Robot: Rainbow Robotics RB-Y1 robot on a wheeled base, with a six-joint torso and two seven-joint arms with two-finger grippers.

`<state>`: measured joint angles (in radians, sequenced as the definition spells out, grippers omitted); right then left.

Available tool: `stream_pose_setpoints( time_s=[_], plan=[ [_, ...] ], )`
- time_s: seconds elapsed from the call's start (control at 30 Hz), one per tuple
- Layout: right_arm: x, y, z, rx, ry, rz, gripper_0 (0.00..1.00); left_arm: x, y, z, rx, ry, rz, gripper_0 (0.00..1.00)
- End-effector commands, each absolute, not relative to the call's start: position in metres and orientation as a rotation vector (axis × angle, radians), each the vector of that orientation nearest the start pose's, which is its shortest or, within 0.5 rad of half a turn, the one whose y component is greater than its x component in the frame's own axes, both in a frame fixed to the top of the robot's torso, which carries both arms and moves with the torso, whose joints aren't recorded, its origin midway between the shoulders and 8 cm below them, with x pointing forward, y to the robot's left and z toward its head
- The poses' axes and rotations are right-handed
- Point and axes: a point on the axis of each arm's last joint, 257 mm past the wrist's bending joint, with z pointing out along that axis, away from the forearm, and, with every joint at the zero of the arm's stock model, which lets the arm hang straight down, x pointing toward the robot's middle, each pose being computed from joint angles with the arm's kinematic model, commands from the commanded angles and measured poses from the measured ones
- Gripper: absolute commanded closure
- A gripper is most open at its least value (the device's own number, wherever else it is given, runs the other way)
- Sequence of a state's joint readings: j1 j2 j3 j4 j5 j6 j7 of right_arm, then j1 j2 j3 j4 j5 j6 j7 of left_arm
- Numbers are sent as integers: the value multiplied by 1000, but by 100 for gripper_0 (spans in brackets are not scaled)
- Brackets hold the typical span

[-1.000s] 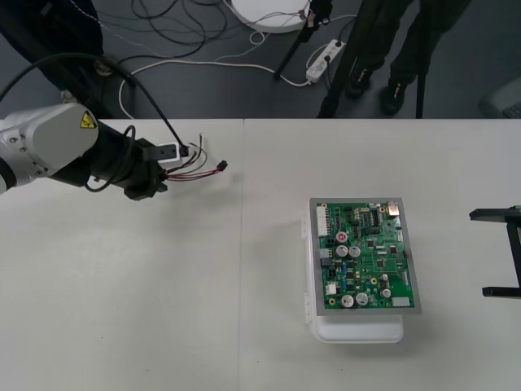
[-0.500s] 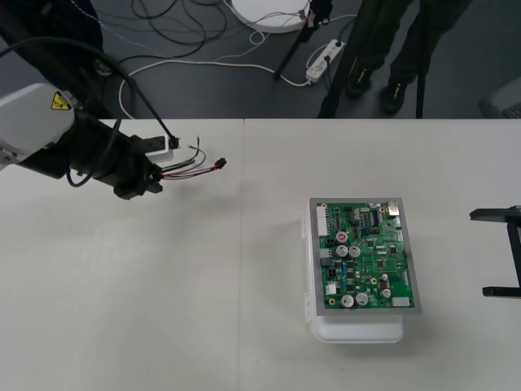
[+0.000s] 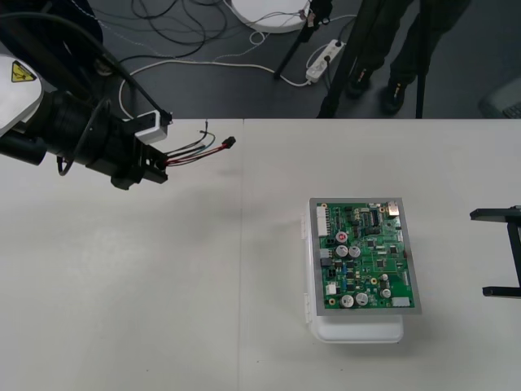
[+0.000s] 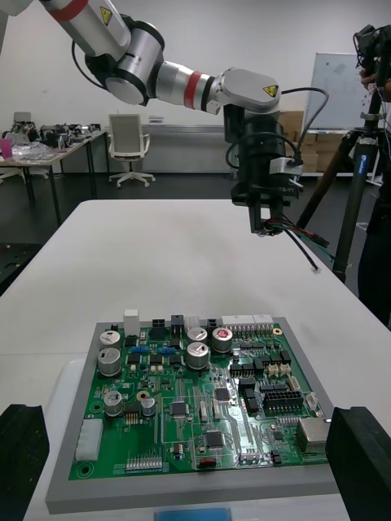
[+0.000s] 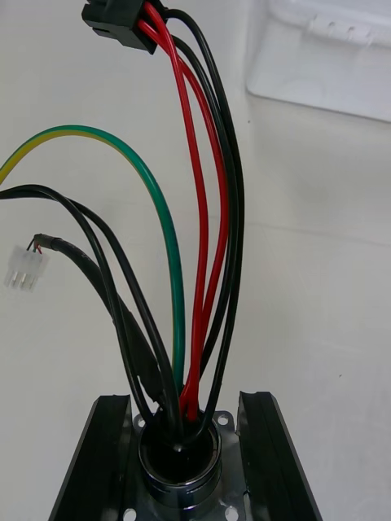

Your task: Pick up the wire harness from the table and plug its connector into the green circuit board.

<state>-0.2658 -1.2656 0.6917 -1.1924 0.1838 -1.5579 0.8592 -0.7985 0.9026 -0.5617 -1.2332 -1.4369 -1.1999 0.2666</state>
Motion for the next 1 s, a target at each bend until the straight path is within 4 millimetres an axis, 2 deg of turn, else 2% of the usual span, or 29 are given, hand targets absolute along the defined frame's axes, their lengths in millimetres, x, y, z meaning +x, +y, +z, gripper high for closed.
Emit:
stream_pose_setpoints(
  time_s=[0.03,0.1,0.4,0.67,1.0],
  plan=[
    [317,-270,-145,-1353,1015,857,0,480,196,-183,1747,1699,-402,100],
    [317,-270,-145,-1353,1015,857,0,476,196,-182,1746,1690,-404,100],
    [319,-271,-145,-1347,1021,859,0,435,189,-169,1726,1618,-445,100],
    [319,-272,-145,-1343,1029,862,0,409,169,-161,1683,1570,-504,100],
    [320,-272,-145,-1337,1035,868,0,400,143,-147,1664,1535,-607,100]
  ],
)
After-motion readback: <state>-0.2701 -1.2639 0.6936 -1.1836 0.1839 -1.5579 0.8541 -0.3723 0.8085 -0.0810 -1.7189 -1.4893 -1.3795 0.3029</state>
